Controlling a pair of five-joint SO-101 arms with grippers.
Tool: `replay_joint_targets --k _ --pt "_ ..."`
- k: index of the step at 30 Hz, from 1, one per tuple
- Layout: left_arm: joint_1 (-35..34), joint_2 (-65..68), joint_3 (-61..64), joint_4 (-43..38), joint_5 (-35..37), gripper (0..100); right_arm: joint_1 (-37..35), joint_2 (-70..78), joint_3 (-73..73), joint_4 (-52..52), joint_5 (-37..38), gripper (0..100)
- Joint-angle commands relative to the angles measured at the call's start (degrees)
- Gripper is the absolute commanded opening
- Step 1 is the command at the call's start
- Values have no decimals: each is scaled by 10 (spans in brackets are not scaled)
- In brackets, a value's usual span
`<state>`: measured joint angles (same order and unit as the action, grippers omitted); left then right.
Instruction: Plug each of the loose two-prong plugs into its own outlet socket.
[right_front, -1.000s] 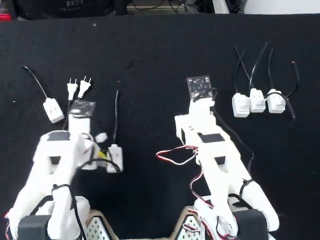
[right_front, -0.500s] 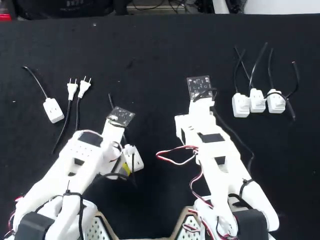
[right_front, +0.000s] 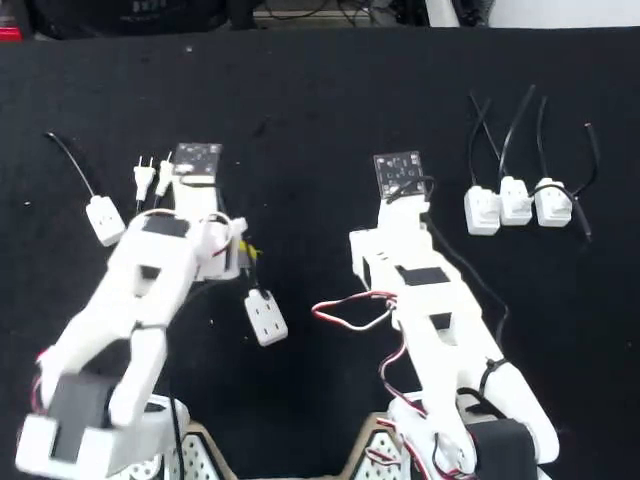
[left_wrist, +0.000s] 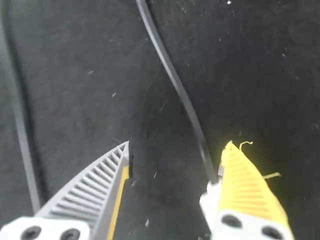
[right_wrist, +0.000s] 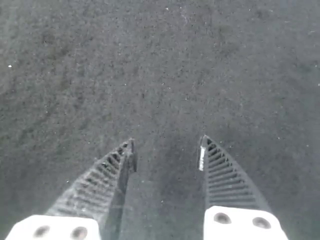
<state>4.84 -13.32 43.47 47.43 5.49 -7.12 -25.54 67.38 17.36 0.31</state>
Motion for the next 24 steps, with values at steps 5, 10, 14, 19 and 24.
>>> replay_joint_targets --k 5,10,14,19,24 --pt "-3 174 -115 -26 47 289 10 -23 -27 -15 -2 194" --pt "-59 185 -119 44 70 289 10 -23 -28 -16 -1 194" --pt "-91 157 -114 117 62 289 10 -23 -22 -40 -2 194" --pt "-129 100 -111 184 0 289 10 -23 -22 -40 -2 194" --pt "-174 40 -62 214 -106 289 10 -23 -22 -39 -2 194"
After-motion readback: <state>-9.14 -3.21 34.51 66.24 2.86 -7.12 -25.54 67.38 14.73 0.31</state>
